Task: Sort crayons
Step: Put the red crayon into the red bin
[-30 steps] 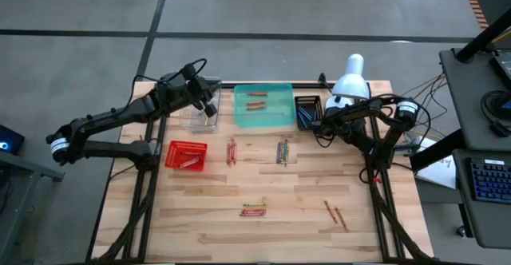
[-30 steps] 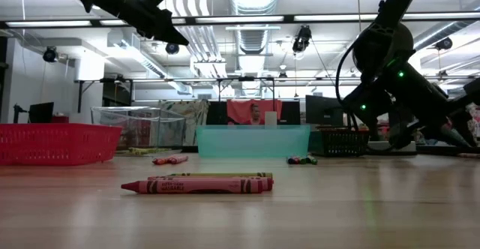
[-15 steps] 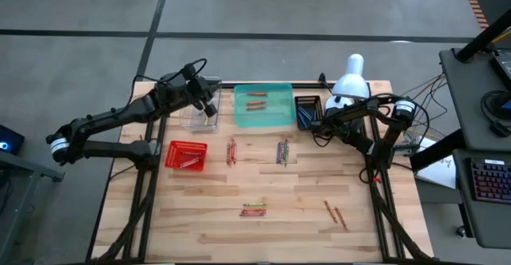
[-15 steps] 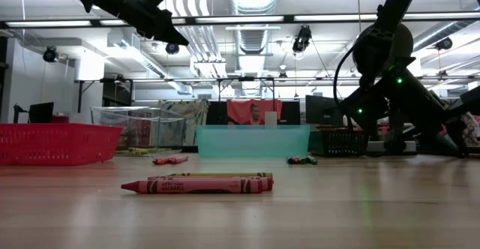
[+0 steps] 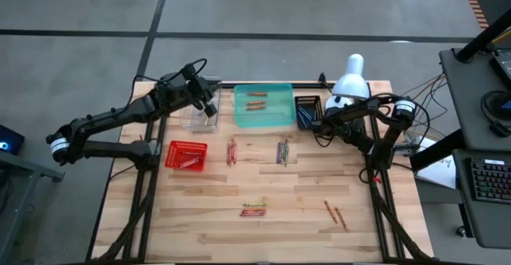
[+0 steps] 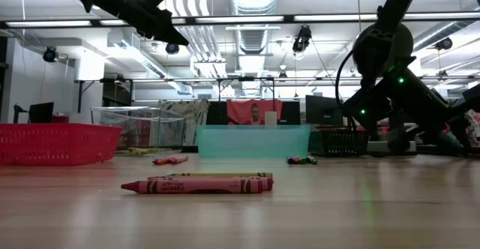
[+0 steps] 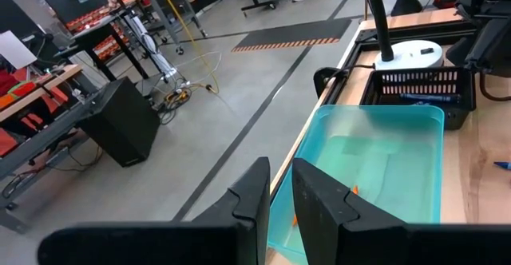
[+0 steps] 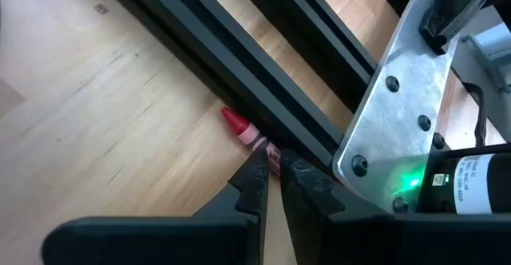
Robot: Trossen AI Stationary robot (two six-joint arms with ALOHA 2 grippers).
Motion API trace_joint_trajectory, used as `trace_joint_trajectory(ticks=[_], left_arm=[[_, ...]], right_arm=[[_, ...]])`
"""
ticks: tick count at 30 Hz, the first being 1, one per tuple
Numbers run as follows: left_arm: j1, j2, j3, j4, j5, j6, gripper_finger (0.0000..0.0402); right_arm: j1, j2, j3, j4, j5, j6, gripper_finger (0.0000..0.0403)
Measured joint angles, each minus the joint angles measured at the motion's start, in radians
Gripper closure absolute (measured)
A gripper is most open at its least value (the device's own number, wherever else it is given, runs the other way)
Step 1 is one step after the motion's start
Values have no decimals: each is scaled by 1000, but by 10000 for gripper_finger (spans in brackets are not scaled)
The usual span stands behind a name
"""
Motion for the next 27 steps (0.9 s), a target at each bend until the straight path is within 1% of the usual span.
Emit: trace_joint_trajectory(ticks=[6, 11, 17, 20, 23, 27], left_arm=[[0, 0, 0, 0, 0, 0, 363], [0, 0, 0, 0, 0, 6, 363], [0, 0, 0, 0, 0, 5, 363], [0, 0, 0, 0, 0, 5, 363], [0, 0, 0, 0, 0, 5, 363], [0, 0, 0, 0, 0, 4, 363]], right_arm=[[-31, 29, -9, 29, -25, -57, 376], [-33, 6, -3, 30, -45, -81, 376], [-30, -88, -2, 36, -123, -126, 376], [-8, -155, -1, 36, -141, -136, 376], [16, -227, -1, 9, -130, -115, 376], [24, -278, -1, 5, -67, -88, 376]])
